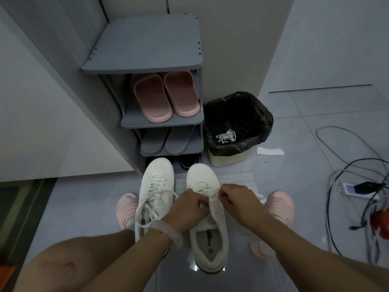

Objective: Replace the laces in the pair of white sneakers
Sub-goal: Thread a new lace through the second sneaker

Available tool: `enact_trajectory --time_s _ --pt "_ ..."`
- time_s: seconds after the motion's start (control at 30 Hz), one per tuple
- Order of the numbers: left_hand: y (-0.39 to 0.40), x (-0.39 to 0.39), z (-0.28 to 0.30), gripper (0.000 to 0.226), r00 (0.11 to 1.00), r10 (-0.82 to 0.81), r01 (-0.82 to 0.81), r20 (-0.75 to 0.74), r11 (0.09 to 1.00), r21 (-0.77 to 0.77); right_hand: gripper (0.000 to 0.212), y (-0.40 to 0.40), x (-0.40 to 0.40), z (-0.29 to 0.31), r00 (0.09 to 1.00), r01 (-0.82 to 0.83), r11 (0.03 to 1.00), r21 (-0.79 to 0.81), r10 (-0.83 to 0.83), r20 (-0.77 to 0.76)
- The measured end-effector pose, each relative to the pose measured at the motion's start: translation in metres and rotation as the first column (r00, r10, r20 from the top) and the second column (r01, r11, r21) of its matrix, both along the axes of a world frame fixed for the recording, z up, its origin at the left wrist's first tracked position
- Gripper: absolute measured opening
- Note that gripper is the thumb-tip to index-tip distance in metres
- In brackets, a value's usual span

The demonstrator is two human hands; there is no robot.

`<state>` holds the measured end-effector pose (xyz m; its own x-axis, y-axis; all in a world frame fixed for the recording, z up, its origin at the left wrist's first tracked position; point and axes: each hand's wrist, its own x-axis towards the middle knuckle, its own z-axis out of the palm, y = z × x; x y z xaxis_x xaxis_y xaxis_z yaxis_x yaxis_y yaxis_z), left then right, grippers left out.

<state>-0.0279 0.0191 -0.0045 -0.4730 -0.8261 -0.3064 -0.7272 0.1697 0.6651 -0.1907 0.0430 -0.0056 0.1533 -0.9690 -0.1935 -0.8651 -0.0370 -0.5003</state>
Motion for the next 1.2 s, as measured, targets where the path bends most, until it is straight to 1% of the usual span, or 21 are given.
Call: enact_trajectory --time_s 0.13,0.23,0.3,0.4,0.5,0.6,0.73,0.87,1.1,1.13,1.2 --pt "0.001 0.000 0.000 0.024 1.000 -0.005 0.005 -0.001 1.000 -0.004 0.016 0.002 0.004 -0.002 1.000 -0.016 1.000 0.000 0.016 0.020" --pt "0.001 -0.001 0.001 0.024 1.000 0.005 -0.005 -0.029 1.000 0.004 0.013 0.000 0.003 0.000 0.988 0.074 0.997 -0.025 -0.070 0.136" --pt "0.001 -0.001 0.001 0.023 1.000 0.007 -0.006 -0.026 1.000 0.009 0.009 -0.001 0.004 0.002 0.982 0.057 0.998 -0.034 -0.050 0.184" --pt "0.001 -0.001 0.000 0.021 1.000 0.002 -0.002 -0.019 1.000 0.011 0.009 0.003 0.008 -0.001 0.985 -0.033 0.999 -0.031 0.038 0.169" --pt "0.001 0.000 0.000 0.020 1.000 0.005 -0.005 -0.018 1.000 0.013 0.010 0.003 0.006 -0.004 0.988 -0.019 1.000 -0.024 0.023 0.151" --pt "0.001 -0.001 0.000 0.019 1.000 0.009 -0.008 -0.011 1.000 0.019 0.010 0.000 0.001 -0.004 0.989 -0.050 0.999 -0.013 0.051 0.138" --pt "0.001 -0.001 0.000 0.019 1.000 0.003 -0.003 -0.016 1.000 -0.001 0.009 -0.002 0.000 -0.002 0.983 -0.071 0.997 0.022 0.066 0.173" --pt "0.001 -0.001 0.000 0.020 0.999 -0.006 0.005 -0.037 1.000 -0.018 0.011 -0.006 -0.002 0.000 0.981 -0.087 0.995 0.048 0.077 0.176" --pt "0.000 0.000 -0.003 0.024 1.000 -0.016 0.016 0.018 1.000 -0.003 0.012 -0.007 0.005 0.000 0.992 -0.119 0.991 0.054 0.117 0.051" --pt "0.001 0.001 -0.003 0.024 1.000 -0.015 0.015 0.011 1.000 -0.002 0.012 -0.005 0.008 -0.001 0.992 -0.108 0.993 0.057 0.104 0.072" --pt "0.001 0.001 -0.003 0.022 1.000 -0.010 0.010 0.001 1.000 -0.003 0.012 -0.006 0.008 0.001 0.981 -0.030 0.993 0.116 0.008 0.193"
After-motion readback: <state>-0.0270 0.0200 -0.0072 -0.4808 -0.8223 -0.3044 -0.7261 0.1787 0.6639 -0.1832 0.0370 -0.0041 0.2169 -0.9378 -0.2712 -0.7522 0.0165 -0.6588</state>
